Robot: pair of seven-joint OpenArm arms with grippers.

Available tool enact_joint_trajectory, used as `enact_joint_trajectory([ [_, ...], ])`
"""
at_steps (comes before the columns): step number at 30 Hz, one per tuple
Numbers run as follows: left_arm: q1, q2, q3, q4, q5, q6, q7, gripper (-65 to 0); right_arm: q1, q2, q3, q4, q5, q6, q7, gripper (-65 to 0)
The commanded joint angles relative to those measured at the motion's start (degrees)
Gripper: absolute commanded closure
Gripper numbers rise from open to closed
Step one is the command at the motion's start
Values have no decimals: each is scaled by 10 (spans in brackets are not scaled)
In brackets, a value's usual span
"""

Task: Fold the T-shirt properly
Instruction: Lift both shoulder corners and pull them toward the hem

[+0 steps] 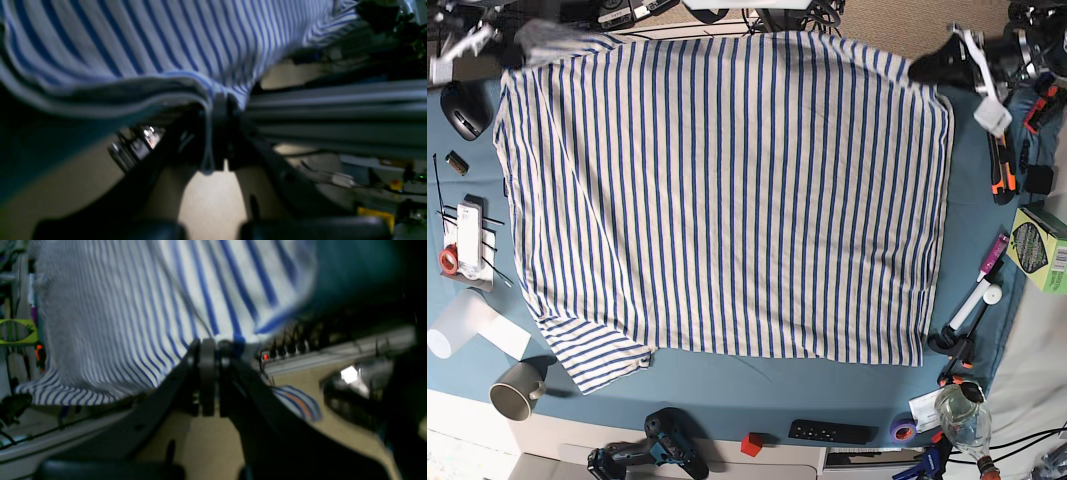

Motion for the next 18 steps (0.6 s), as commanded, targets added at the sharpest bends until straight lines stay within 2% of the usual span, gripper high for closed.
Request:
enact_joint_trajectory([
  [1, -6, -7, -4, 7, -3, -5, -13, 0, 10, 13, 7, 15, 13, 1, 10, 0],
  [3, -23, -5, -4, 7, 35, -5, -42, 0, 45, 13, 1, 21, 13, 1, 17, 0],
  [5, -40, -4, -4, 7, 70, -5, -72, 0, 78, 13, -14, 20, -26, 1, 38, 0],
  [14, -112, -4, 54, -16, 169, -5, -128, 0, 191, 13, -176, 20, -281, 1, 183, 0],
  [18, -146, 7, 79, -40, 226, -5, -156, 0, 219, 13, -228, 20, -377, 1, 233, 0],
])
